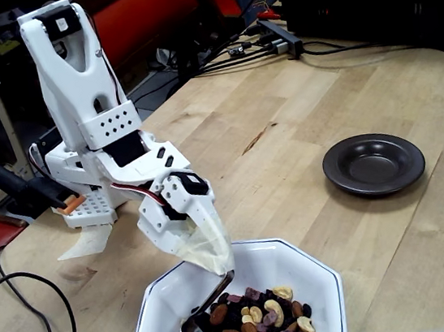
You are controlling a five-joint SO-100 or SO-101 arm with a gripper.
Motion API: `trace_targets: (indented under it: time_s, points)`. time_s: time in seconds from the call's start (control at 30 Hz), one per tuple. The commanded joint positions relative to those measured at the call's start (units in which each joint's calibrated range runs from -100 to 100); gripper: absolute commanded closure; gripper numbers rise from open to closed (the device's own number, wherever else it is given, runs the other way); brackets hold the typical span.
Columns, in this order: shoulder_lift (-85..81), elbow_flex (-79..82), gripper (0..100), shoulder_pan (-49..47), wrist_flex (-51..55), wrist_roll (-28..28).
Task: Use spoon to transfer food from the white bowl to brown plate
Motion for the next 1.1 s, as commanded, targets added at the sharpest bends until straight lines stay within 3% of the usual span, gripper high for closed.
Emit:
trace_targets:
  time_s: [0.0, 0.27, 0.77, 1.07]
  points:
    - [0.49, 0.36, 96, -3.03, -2.21, -1.47]
    - [1.09, -0.17, 96, -7.33, -2.21, -5.13]
    - [0.40, -3.71, 96, -9.85, -2.21, -22.03]
    - [0.40, -5.75, 96, -10.36, -2.52, -27.99]
